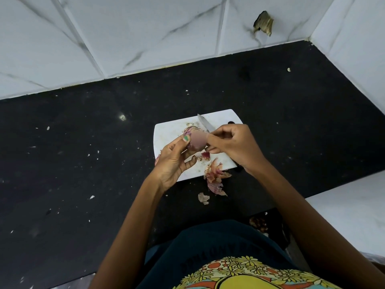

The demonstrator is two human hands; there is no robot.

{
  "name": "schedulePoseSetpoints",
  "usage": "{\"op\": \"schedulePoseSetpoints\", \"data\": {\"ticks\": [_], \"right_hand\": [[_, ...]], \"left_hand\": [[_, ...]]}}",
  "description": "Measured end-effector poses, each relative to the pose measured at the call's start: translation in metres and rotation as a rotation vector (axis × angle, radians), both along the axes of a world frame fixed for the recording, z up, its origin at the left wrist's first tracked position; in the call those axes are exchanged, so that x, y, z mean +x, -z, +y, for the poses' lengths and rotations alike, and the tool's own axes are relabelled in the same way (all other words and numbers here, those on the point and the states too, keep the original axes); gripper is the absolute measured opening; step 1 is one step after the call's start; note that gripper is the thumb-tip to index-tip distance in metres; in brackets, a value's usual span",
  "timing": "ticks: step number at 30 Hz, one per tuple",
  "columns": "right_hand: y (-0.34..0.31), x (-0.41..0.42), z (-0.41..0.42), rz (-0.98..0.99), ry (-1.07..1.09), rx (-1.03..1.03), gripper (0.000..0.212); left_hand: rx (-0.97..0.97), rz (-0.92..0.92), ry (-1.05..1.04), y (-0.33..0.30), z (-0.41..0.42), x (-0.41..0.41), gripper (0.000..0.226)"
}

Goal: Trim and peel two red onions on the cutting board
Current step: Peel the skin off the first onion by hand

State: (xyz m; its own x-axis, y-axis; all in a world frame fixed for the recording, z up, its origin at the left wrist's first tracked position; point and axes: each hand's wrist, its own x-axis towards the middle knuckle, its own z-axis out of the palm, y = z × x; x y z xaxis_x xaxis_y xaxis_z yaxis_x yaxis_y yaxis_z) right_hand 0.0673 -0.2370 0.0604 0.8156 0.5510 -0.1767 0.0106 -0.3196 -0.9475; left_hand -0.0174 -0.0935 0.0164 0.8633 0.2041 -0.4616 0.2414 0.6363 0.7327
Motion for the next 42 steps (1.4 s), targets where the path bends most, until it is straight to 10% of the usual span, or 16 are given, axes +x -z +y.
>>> {"op": "schedulePoseSetpoints", "data": {"ticks": [16,21,26,35,42], "right_hand": [[0.005,0.002,-0.001,0.077,0.011,0.016,0.004],[0.007,-0.001,0.002,-0.100,-0.011,-0.103,0.034],[0.010,-0.001,0.002,-0.040,0.052,0.025,0.006],[0.037,0.003,-0.015,-0.221,-0.179,-0.515,0.029],[0.031,0.003,-0.017,-0.252,-0.222,-0.491,0.030]], "left_hand": [[-0.045,0.022,-0.012,0.002,-0.002,0.002,0.020],[-0.025,0.004,0.003,0.001,-0.002,0.003,0.021],[-0.081,0.026,-0.045,0.000,-0.002,0.002,0.021],[-0.233,-0.023,0.028,0.003,-0.002,0.000,0.047],[-0.166,-0.023,0.058,0.003,-0.006,0.001,0.048]]}}
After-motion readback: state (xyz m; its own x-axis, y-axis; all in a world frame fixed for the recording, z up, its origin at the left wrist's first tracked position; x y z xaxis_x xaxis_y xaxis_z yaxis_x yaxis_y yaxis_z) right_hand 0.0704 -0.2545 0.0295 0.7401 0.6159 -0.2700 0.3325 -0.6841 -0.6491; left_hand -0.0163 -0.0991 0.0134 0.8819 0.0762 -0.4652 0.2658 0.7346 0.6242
